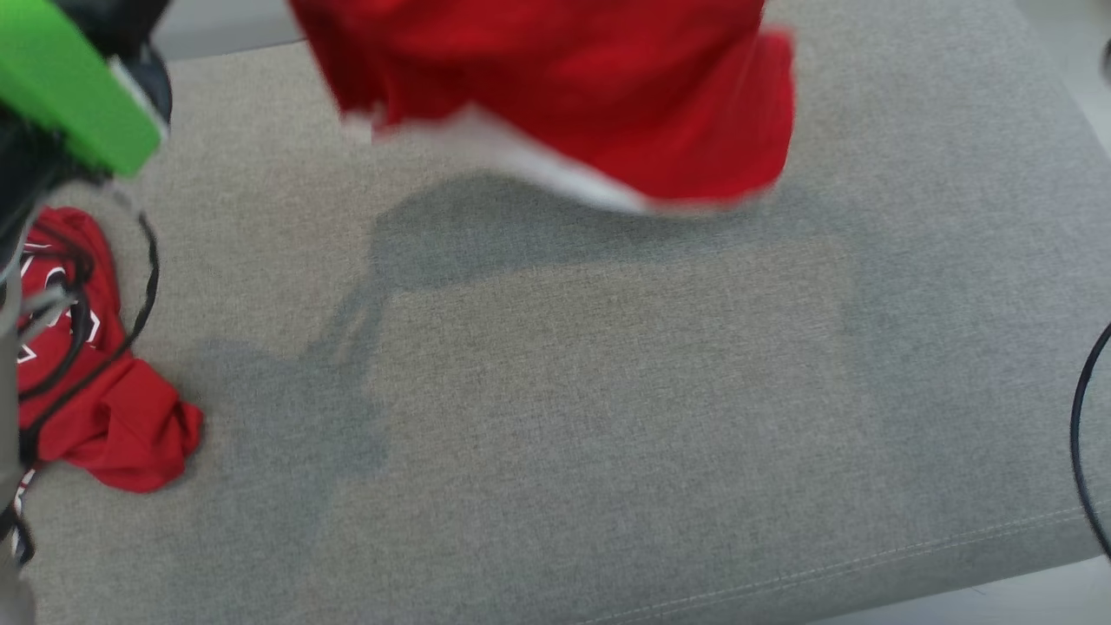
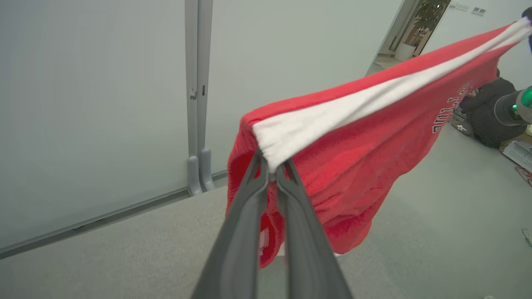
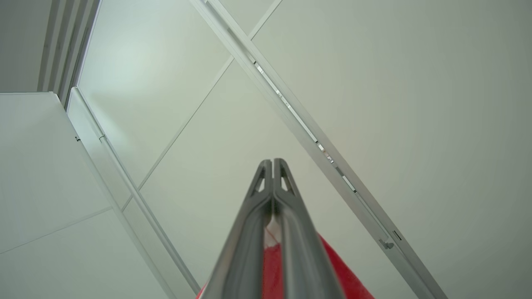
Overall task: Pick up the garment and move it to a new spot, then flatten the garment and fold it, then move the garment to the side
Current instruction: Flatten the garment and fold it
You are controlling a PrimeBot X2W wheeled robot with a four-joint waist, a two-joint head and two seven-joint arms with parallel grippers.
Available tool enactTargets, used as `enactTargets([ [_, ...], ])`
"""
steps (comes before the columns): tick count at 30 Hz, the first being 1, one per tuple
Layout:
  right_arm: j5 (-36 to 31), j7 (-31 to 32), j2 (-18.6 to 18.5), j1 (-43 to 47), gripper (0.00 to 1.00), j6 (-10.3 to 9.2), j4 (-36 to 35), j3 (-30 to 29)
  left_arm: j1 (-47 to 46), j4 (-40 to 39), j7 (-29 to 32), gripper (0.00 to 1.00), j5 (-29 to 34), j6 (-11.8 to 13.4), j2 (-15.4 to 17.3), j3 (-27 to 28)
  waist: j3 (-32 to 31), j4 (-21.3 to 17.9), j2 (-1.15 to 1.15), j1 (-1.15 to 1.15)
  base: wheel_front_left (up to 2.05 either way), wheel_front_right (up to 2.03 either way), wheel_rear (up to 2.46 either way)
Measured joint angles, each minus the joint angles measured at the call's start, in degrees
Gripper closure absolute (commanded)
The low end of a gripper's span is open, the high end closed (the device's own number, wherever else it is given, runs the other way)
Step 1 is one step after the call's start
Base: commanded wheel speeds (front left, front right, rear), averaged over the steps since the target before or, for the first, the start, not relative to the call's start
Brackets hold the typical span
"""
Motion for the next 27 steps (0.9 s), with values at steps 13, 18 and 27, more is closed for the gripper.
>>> enactTargets([
  [13,-8.92,-4.54,3.14,4.47,1.0,1.66,3.15,10.21,5.83,3.0,-20.17,1.0,4.77,-6.59,-11.31,-3.89,10.24,2.31,0.0,0.02,0.0,0.0,0.0],
  [18,-6.09,-6.31,0.56,30.45,1.0,2.54,6.11,13.73,28.07,7.28,-27.03,1.0,7.12,-11.41,-9.2,-8.09,11.51,2.49,0.0,0.01,0.0,0.0,0.0],
  [27,-5.54,-9.54,-1.91,41.07,1.0,6.44,6.56,16.05,36.5,11.21,-32.23,1.0,7.2,-12.9,-6.09,-7.9,7.45,2.62,0.0,0.0,0.0,0.0,0.0],
])
